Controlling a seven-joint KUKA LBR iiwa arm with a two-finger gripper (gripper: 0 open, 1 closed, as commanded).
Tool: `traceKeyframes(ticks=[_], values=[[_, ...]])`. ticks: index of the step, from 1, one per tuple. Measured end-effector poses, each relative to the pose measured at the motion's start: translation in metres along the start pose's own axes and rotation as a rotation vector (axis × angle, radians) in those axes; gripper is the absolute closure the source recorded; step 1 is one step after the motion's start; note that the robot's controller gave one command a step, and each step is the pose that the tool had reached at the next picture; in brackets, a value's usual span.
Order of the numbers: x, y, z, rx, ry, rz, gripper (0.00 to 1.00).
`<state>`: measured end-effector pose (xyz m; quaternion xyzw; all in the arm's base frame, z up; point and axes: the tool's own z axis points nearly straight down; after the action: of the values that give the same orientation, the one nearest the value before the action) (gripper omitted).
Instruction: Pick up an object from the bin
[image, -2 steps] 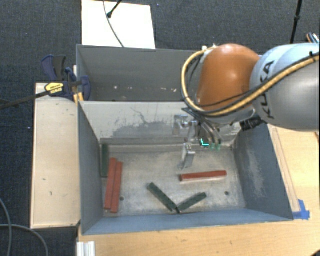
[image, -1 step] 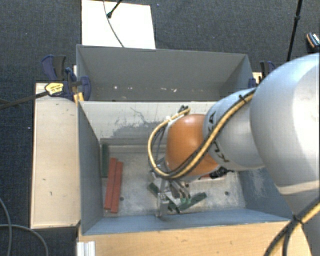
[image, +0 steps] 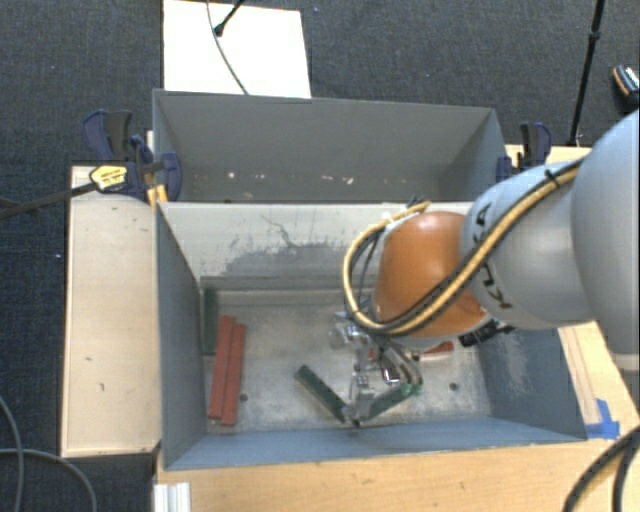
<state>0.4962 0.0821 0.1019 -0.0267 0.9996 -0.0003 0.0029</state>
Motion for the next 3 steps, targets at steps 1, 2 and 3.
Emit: traceKeyframes(ticks=[1, 2, 3], values=[[0.005, 0.044, 0.001, -0.004, 0.001, 0.007, 0.0], [-0.001, 0.012, 0.033, 0.0, 0.008, 0.121, 0.0], [-0.001, 0.012, 0.033, -0.001, 0.008, 0.123, 0.0]])
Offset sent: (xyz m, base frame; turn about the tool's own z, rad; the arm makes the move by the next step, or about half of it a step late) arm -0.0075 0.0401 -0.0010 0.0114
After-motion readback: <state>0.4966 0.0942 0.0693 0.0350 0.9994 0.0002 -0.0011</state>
